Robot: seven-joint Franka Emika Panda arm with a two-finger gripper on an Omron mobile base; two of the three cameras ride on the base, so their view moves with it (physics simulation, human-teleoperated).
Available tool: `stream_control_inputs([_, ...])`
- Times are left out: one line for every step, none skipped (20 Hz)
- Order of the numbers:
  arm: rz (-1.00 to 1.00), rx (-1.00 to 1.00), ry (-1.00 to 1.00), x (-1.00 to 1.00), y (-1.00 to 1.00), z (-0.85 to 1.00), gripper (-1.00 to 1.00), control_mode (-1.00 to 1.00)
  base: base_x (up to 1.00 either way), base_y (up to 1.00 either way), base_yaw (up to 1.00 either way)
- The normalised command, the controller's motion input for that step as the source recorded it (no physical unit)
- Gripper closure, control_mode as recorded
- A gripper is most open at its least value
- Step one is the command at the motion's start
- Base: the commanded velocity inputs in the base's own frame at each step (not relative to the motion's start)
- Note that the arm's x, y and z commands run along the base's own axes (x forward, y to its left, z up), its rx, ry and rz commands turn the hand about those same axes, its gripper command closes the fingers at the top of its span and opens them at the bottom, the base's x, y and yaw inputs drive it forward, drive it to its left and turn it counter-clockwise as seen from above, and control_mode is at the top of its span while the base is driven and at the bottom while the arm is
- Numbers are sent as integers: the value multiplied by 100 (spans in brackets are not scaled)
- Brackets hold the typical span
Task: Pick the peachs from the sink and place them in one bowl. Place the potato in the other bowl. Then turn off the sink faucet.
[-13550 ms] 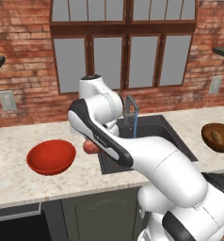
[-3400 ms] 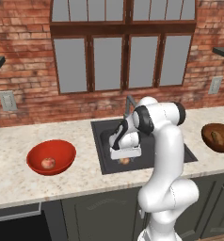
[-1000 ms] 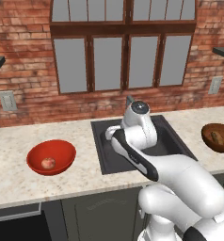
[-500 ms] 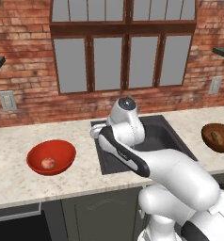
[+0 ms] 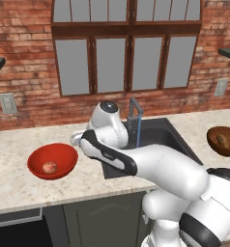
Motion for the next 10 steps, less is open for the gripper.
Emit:
stream_control_inputs([11,0,1,0,74,-1,100,-100,0,0,0])
stream_control_inputs([10,0,2,0,73,-4,100,-100,0,0,0])
stream_control_inputs([10,0,0,0,70,-18,100,-100,0,0,0])
stream_control_inputs([11,0,0,0,70,-32,100,-100,0,0,0])
stream_control_inputs([11,0,0,0,73,-40,100,-100,0,0,0])
stream_control_inputs([10,-1,0,0,70,-43,100,-100,0,0,0])
stream_control_inputs([7,-2,0,0,65,-45,100,-100,0,0,0])
stream_control_inputs([5,-5,0,0,59,-44,100,-100,0,0,0])
stream_control_inputs([1,-5,0,0,50,-41,100,-100,0,0,0])
stream_control_inputs([0,-4,0,0,40,-38,100,-100,0,0,0])
